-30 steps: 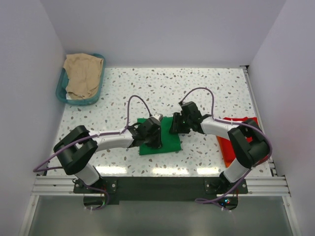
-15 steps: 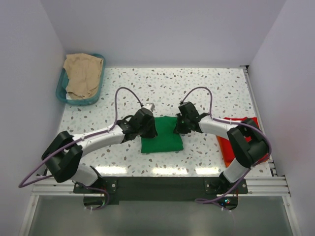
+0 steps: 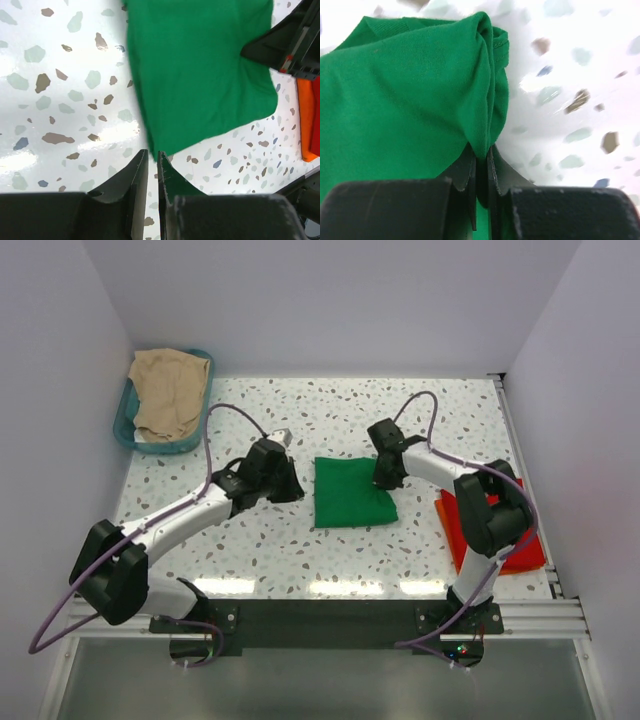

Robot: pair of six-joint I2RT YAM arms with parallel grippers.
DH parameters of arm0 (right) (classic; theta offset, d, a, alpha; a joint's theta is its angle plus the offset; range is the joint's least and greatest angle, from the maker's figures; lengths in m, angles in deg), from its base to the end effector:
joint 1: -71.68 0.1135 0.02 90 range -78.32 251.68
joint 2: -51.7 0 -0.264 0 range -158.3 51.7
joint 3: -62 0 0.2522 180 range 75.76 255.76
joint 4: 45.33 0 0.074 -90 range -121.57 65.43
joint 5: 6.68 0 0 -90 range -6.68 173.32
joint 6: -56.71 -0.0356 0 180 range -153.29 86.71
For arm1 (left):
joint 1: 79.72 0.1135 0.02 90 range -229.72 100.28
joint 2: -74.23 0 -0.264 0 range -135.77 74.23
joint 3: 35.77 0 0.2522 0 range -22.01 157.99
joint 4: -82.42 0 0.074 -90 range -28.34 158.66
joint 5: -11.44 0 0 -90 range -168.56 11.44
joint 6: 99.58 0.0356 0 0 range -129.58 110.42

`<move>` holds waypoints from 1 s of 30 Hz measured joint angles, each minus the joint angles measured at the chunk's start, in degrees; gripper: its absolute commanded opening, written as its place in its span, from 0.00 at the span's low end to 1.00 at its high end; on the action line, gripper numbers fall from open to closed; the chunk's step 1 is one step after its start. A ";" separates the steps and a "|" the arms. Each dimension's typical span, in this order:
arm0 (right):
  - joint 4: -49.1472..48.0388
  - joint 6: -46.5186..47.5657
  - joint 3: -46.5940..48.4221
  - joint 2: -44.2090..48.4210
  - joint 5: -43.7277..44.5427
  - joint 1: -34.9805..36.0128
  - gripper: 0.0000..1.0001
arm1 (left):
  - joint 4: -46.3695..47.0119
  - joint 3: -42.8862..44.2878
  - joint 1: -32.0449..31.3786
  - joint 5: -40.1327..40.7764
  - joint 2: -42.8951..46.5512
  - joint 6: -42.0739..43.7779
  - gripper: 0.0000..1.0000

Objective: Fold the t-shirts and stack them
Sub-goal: Neatly place the folded tshirt to the corner

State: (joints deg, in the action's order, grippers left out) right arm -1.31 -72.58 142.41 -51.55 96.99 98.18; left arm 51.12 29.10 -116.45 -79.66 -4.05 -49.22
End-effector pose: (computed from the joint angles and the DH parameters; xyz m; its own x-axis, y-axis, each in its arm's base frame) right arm 0.3220 0.1511 0.1727 -0.8588 0.2593 -0.4418 0.2499 0.9649 0.0807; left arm 0.2317 -0.1737 0.2364 -0.8226 -0.1820 -0.5387 0.1092 0.8792 -0.4638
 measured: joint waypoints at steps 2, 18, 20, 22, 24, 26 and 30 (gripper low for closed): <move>1.57 -0.37 2.10 -1.51 0.50 -2.23 0.00 | -0.61 0.00 1.05 -0.76 0.26 0.42 0.18; 14.91 -2.60 23.67 -16.06 8.07 -12.15 0.00 | -1.68 1.62 3.39 -6.21 1.92 3.54 0.18; 16.94 -3.15 26.38 -17.66 8.83 -13.60 0.00 | -1.57 1.62 3.43 -6.86 1.92 3.85 0.18; 19.10 -3.80 29.14 -18.91 9.90 -15.47 0.00 | -1.42 1.62 3.58 -7.67 1.92 3.96 0.18; 21.05 -4.70 31.23 -19.32 10.93 -17.66 0.00 | -1.31 1.62 3.80 -8.35 1.92 4.00 0.18; 23.10 -5.66 32.94 -19.37 11.54 -19.93 0.00 | -0.98 1.60 4.00 -9.03 1.90 4.24 0.18; 27.45 -8.33 36.54 -19.37 12.87 -24.02 0.00 | -0.33 1.62 4.11 -10.08 1.81 4.37 0.18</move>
State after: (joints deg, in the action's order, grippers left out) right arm 26.15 -80.91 178.95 -70.91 109.86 74.16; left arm 50.79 30.72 -112.34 -89.74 -2.23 -44.85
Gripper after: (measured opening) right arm 0.056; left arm 0.178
